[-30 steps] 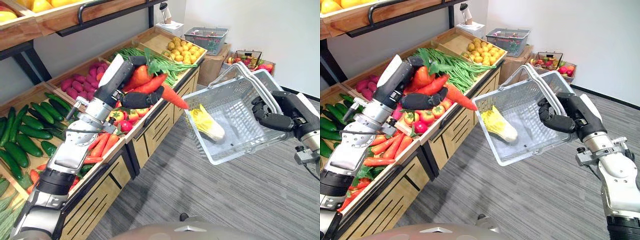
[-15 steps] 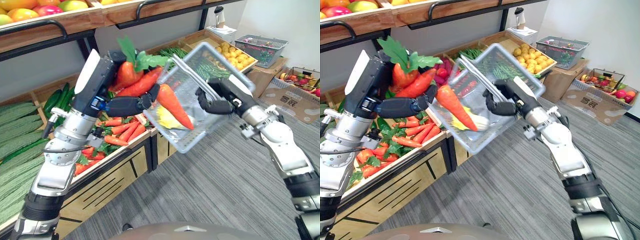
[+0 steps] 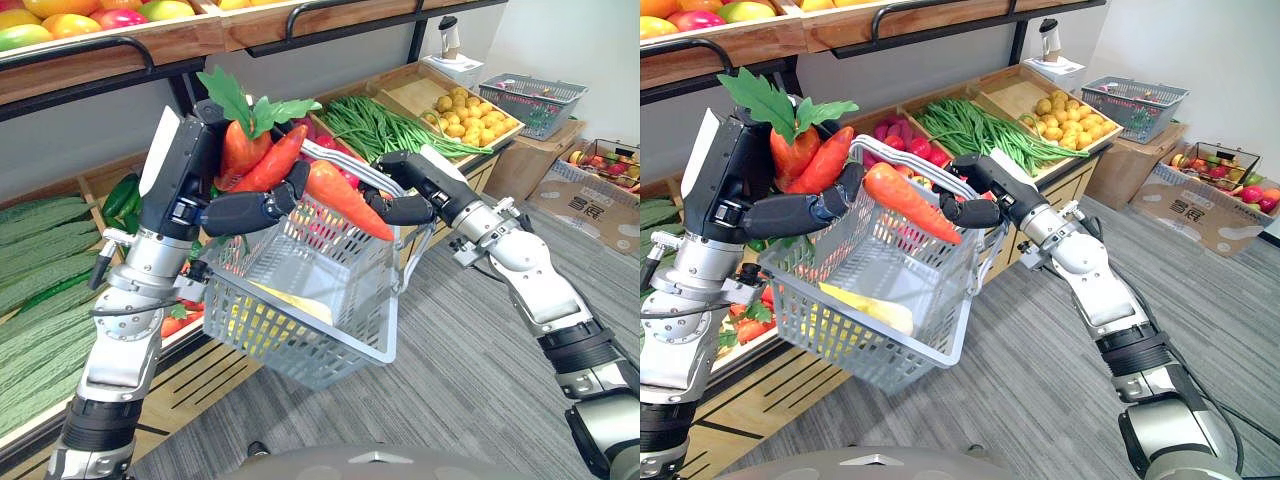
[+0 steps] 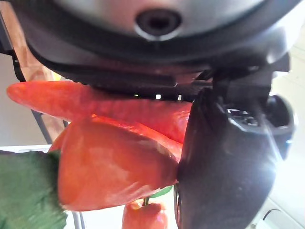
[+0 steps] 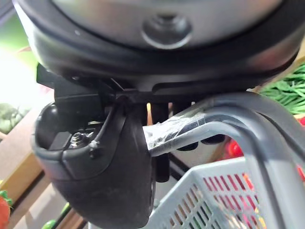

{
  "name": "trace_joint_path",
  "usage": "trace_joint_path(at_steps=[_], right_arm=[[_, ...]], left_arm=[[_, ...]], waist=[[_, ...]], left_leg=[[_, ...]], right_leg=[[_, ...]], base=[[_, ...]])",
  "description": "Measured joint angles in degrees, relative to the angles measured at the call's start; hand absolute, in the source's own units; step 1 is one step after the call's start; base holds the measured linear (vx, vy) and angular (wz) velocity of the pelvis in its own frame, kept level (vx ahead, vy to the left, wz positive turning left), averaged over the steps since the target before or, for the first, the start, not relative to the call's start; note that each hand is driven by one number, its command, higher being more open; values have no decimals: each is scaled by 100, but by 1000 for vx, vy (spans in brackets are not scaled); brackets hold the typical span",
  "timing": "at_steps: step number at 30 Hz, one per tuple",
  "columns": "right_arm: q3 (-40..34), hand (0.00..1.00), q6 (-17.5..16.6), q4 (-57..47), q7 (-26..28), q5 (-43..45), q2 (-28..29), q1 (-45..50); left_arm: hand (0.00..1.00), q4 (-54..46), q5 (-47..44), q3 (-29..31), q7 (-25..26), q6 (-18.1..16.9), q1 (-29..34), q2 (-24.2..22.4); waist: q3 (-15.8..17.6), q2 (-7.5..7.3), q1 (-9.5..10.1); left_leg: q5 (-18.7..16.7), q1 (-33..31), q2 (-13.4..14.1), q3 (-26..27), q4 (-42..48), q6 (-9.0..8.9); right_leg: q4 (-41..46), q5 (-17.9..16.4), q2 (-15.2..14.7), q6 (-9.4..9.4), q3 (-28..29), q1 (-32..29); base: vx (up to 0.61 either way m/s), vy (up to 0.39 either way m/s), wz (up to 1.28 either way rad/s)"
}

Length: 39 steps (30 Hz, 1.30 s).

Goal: Pick vegetable in the basket

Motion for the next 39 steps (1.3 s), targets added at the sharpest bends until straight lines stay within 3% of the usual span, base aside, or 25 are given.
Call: trace_joint_path(at_steps=[9, 19, 31, 39], right_arm=[[38, 0, 2, 103, -1, 6, 18, -149], [512, 0, 7, 25, 119, 120, 15, -348], [891, 0, 34, -153, 284, 153, -73, -380], [921, 0, 45, -353, 506, 280, -587, -371]], left_arm=[[0, 106, 9, -109, -77, 7, -4, -7], [0, 712, 143, -1251, -349, 206, -267, 64], [0, 1225, 606, -1992, -510, 194, -710, 497], [0, 1654, 843, -2113, -679, 212, -708, 767]], waist=[[1, 2, -11], [0, 3, -165], [-3, 7, -294], [8, 27, -319]], left_leg=[[58, -31, 11, 3, 4, 27], [56, -30, 20, 40, 4, 25], [66, -93, 51, 68, 18, 16], [65, -99, 54, 105, 9, 15]], right_leg=[[-59, 91, 17, -20, -17, 5], [-54, 91, 25, -21, 25, -33], [-54, 125, 59, -36, 65, -110], [-56, 124, 61, -36, 101, -141]], base=[[19, -3, 0], [0, 0, -2], [0, 0, -1], [2, -1, -1]])
